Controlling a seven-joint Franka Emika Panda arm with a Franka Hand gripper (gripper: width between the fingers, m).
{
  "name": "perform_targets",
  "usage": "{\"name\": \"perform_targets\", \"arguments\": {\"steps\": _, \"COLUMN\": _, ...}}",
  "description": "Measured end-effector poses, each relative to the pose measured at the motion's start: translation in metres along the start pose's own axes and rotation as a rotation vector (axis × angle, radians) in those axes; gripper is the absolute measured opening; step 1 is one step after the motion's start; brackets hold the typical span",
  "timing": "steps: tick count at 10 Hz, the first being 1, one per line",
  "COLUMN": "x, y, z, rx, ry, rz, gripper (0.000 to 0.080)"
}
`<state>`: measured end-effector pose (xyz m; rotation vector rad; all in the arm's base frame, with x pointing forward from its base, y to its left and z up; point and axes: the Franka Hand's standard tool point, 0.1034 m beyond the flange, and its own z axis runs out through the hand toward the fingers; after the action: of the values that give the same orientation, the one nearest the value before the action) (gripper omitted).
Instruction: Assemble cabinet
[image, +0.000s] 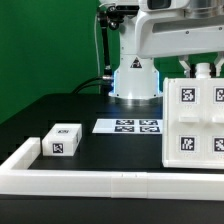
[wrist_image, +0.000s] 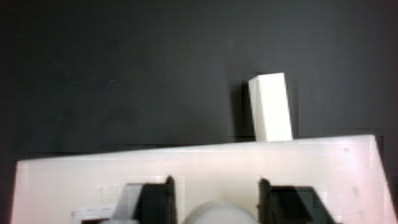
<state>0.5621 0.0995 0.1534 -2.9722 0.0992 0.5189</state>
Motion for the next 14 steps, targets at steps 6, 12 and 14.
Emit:
{"name": "perform_targets", "arguments": {"steps": 6, "x": 0.018, "y": -0.001, "z": -0.004, "rx": 0.0, "ry": -0.026, "rz": -0.007, "gripper": 0.0216}}
{"name": "perform_targets", "arguments": {"steps": 12, "x": 0.034, "y": -0.002, "z": 0.004, "rx": -0.004, "ry": -0.01, "rz": -0.001, "gripper": 0.0216}}
{"name": "perform_targets", "arguments": {"steps": 14, "x": 0.034, "y": -0.002, "z": 0.004, "rx": -0.003, "ry": -0.01, "rz": -0.001, "gripper": 0.0216}}
